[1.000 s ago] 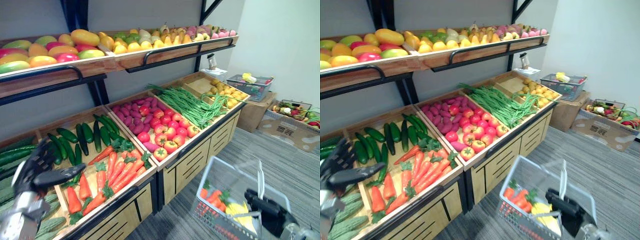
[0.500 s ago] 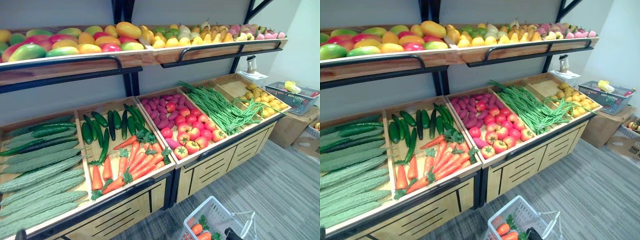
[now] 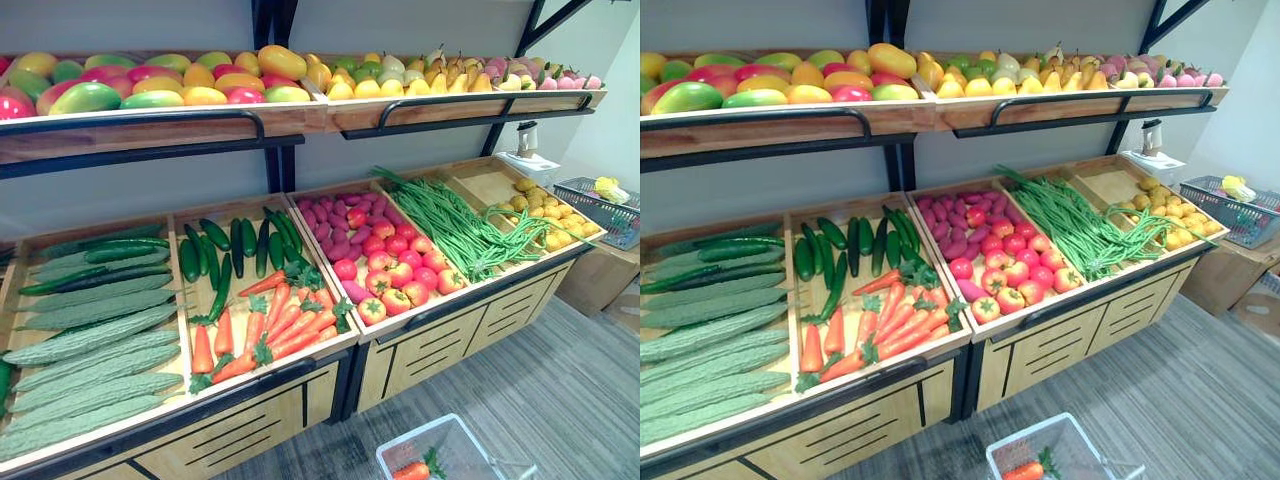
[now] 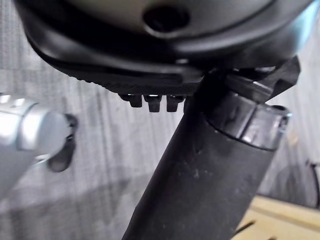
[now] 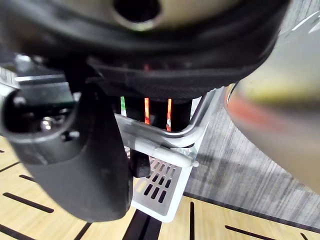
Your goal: Pick vegetable in the basket
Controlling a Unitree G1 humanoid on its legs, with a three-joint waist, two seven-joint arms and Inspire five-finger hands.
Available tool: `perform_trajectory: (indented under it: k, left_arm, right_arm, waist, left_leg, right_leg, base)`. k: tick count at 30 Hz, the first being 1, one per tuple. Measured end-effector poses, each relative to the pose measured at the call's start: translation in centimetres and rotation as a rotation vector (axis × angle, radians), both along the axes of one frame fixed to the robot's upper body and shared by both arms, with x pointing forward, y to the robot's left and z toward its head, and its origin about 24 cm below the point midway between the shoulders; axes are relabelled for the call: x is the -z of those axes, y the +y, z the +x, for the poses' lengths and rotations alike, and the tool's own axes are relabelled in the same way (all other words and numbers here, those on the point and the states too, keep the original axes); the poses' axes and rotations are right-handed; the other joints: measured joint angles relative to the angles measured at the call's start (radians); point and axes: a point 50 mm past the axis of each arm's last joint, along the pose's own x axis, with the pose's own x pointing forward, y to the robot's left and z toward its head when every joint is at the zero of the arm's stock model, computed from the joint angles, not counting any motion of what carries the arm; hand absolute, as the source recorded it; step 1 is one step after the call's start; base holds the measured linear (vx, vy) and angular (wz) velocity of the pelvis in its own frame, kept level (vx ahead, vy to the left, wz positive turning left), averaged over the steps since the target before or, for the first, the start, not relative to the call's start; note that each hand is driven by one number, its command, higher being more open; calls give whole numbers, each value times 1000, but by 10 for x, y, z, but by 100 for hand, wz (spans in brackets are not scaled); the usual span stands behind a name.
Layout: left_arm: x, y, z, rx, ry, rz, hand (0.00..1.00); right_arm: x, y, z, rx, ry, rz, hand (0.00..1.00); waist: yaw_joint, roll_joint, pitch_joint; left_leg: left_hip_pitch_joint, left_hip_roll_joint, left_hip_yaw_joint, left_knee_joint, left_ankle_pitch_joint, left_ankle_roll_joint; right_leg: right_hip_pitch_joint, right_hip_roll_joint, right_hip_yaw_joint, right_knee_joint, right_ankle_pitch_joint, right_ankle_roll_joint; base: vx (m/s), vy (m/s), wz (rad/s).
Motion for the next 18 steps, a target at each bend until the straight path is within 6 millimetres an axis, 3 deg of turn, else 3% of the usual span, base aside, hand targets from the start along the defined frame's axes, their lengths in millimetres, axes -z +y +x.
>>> perform_trajectory:
  k: [4,7,12,18]
  left_arm:
    - [3,-4,41,424,-121,-48,100]
    - [3,-7,58,649,-162,-73,100]
    - [6,-5,69,898,-139,-240,100]
    - [5,1,81,1142,-47,-311,100]
  right_arm:
    - [3,-1,-9,-3,40,-37,0]
    - [5,0,-11,-3,70,-56,0]
    - [7,5,-1,-95,96,-73,0]
    - [6,9,13,-181,83,-90,0]
  waist:
    - [-2,12,12]
    - [-12,20,19]
    - [-21,9,28]
    - [-31,6,44]
  left_leg:
    - [24,6,17,-18,4,-5]
    - [30,6,31,-25,4,-5]
    - [54,11,77,-40,2,-9]
    - [90,19,164,-37,-20,-17]
  right_leg:
    - [0,8,18,16,-8,-2]
    - [-5,9,31,17,-8,-2]
    - [-16,20,77,19,-8,-2]
    - [-35,37,164,24,-3,1]
  base:
    - [-2,-5,-11]
    - [-12,2,-15]
    - [4,-3,-26]
    - [-13,2,-44]
